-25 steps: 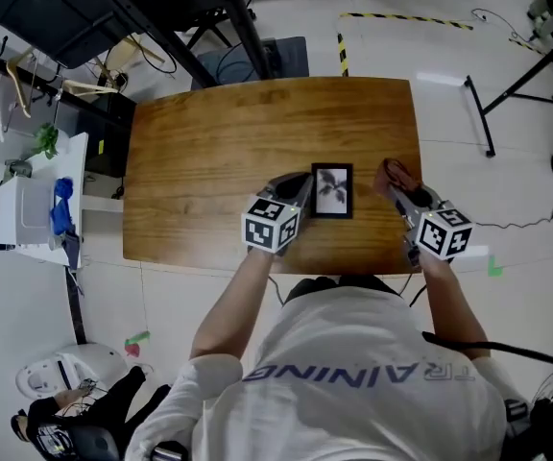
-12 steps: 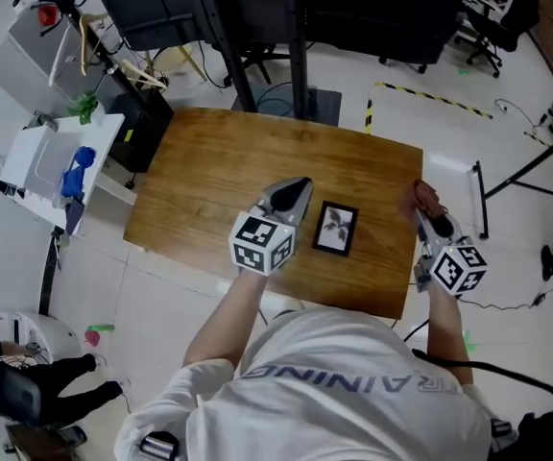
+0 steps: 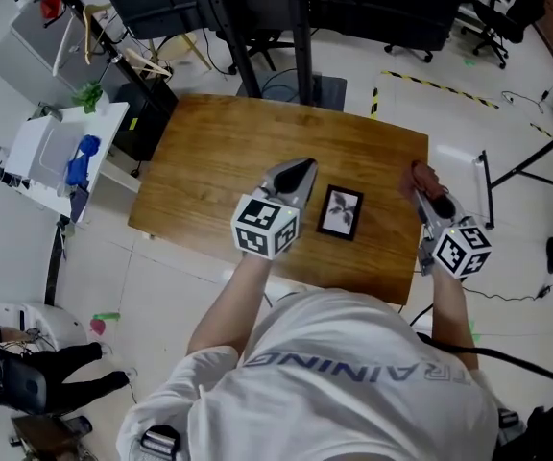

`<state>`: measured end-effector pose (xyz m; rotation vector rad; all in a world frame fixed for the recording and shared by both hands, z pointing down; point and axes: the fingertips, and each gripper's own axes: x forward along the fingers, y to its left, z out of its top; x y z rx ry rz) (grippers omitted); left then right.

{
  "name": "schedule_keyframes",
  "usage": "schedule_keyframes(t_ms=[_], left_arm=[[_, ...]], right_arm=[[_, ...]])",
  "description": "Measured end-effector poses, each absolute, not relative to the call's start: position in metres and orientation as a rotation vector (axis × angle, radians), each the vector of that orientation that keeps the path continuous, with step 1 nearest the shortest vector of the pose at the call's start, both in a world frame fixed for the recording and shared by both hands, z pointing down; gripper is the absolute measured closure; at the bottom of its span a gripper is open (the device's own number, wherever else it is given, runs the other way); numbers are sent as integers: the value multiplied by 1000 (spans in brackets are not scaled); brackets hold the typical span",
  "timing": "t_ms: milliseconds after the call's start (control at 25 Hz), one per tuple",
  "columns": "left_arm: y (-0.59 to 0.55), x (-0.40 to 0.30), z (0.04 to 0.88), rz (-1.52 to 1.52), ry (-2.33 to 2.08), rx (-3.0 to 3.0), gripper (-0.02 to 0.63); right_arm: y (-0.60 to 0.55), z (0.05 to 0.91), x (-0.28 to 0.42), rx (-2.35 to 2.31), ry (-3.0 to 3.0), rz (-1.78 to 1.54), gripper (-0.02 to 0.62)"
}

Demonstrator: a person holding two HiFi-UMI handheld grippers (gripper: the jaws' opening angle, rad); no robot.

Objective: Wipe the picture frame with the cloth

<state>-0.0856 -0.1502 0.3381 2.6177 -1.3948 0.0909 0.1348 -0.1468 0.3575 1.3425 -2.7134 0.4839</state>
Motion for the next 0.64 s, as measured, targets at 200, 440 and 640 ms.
schedule_keyframes(t_ms=[200,440,640], left_arm=[[-151,-93,343,83,-1386,2591,600],[-152,-94,342,62,-1367,2588,600],[-150,-92,342,54,-1358,2583,600]], right_arm=[[-147,360,124,1320,-2711,492,483],[-144,362,122,1326,-2699,491,483],[-140,365,123,1318,-2685,503,483]])
